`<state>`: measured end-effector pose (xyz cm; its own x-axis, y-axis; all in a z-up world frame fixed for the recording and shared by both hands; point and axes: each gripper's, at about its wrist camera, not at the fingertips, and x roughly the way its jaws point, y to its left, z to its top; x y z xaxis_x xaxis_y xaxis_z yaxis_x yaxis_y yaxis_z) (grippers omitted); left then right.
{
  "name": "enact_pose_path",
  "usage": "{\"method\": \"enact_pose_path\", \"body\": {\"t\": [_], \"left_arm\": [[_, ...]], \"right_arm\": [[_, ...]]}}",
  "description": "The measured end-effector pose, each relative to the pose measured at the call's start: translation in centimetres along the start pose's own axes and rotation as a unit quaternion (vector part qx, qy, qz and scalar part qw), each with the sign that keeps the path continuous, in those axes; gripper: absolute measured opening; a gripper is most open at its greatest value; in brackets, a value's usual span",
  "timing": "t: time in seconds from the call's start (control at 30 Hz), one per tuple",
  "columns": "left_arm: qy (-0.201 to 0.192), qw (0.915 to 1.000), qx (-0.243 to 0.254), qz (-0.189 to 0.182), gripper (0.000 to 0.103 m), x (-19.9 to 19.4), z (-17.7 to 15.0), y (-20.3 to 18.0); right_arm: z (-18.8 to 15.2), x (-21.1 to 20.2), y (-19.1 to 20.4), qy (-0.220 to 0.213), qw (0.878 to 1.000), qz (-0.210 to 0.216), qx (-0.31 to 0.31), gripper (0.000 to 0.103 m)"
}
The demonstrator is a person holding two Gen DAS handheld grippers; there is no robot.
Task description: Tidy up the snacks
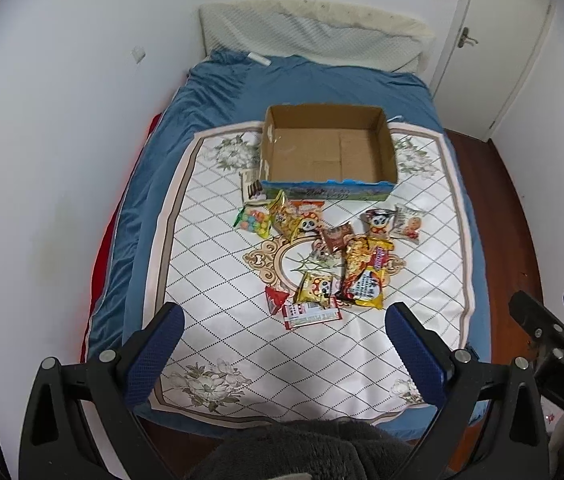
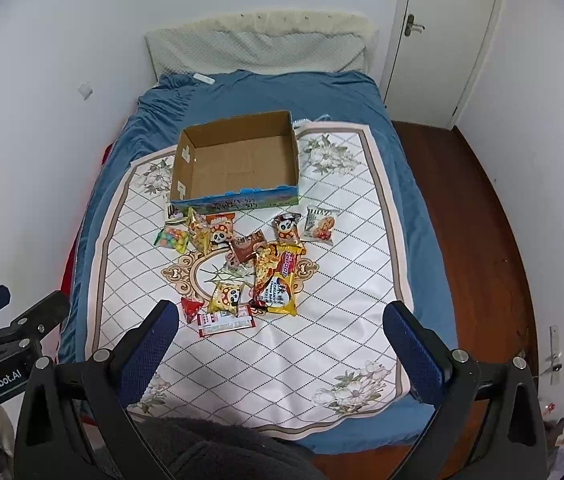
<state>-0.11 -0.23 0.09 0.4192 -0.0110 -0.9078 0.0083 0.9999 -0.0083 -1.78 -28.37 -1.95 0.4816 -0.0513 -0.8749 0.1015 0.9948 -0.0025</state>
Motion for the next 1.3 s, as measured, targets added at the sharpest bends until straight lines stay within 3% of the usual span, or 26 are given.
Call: {"method": "enact_pose_path", "body": {"t": [0.33,0.53,0.83,1.03,1.3], "left_arm": [[0.090,0.9955,-0.010,0.027,0.103,13.7,1.1,0.8],[0.159,0.9859,-0.034,0.039,0.103,23.1,2.5,2.6],[0.236,0.9701,-0.036,0.040,0.103,35.0,3.1,2.1],[0.262,0.9631,-0.037,0.050,0.103,40.3,3.7,1.7],[0.310,0.9504,0.001,0.020,0.103,44.8,2.4,-0.8]], "right_arm": [[1.8,15.1,-0.9,0.093,0.995,0.011,0.046,0.103],[1.9,26.8,-1.4,0.169,0.984,0.007,0.064,0.103],[1.3,41.7,-2.0,0.252,0.962,-0.001,0.102,0.103],[0.7,48.6,-1.5,0.286,0.951,-0.008,0.121,0.103],[-1.6,55.4,0.4,0.331,0.936,-0.025,0.115,0.103]]}}
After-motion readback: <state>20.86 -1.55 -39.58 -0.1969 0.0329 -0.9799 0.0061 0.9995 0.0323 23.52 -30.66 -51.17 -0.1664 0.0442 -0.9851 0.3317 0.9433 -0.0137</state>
